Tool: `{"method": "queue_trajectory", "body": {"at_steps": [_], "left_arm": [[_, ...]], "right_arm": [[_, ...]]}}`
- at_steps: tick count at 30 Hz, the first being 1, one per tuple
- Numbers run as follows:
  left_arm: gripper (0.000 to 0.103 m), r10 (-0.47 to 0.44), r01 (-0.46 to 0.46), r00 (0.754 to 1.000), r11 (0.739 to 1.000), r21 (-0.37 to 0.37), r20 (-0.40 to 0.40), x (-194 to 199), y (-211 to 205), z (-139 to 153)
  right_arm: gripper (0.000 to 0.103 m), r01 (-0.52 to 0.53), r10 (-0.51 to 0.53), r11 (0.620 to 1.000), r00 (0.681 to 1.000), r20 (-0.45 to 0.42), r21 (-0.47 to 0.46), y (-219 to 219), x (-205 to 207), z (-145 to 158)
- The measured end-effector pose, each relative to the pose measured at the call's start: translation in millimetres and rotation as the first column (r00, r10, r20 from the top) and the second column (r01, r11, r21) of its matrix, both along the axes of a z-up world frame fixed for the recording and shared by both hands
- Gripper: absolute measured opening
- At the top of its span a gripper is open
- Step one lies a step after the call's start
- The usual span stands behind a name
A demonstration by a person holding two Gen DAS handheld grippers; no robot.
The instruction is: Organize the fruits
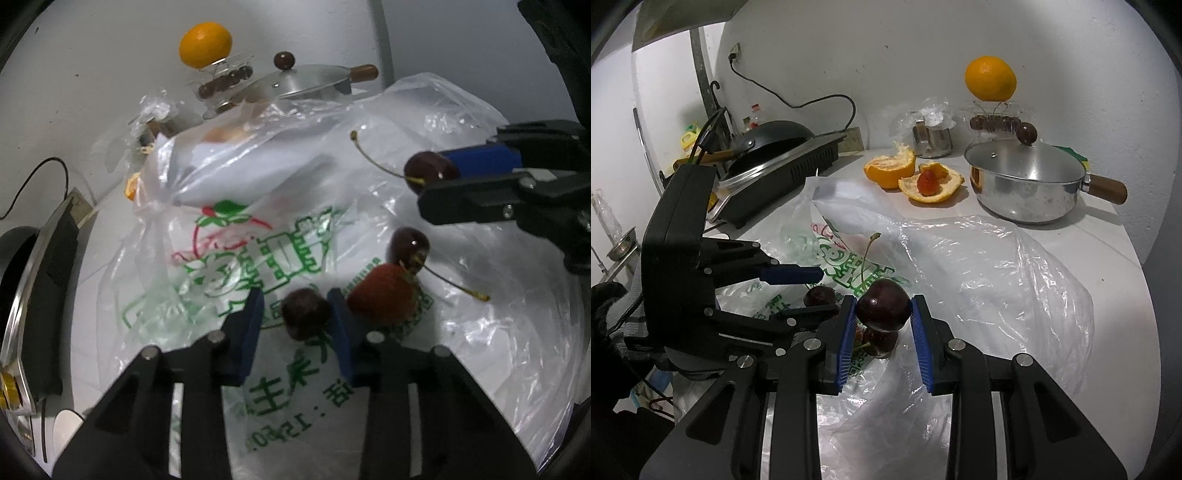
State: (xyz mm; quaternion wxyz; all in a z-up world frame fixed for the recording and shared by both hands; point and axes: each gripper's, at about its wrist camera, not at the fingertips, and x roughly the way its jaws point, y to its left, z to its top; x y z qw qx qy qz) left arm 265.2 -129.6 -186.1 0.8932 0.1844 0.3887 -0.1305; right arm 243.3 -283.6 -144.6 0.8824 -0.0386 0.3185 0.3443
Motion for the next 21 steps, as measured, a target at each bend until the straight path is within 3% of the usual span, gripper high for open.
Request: {"method": "queue_trajectory", "body": {"at_steps": [2, 15, 21], "left_arm": [[0.027, -0.008, 0.008, 1.000, 1.000, -0.003, 0.000, -1.2, -1.0, 0.1], [0.026, -0.011, 0.012, 0.999, 0.999, -0.041, 0.035, -22.4, 6.3, 17.8], [0.026, 0.010, -0.006, 0.999, 0.995, -0.098, 0.047, -36.1, 14.5, 30.4]], "right_arm": [[0.031, 0.003, -0.003, 1.000, 1.000, 0.000, -0.003, 0.7, -0.1, 0.3], [0.031, 0.005, -0.005, 1.000, 0.999, 0.035, -0.019, 8.1, -20.6, 14.3], [0.031, 0.007, -0.005, 1.000, 0.999, 0.052, -0.026, 12.4, -35.1, 21.2]]}}
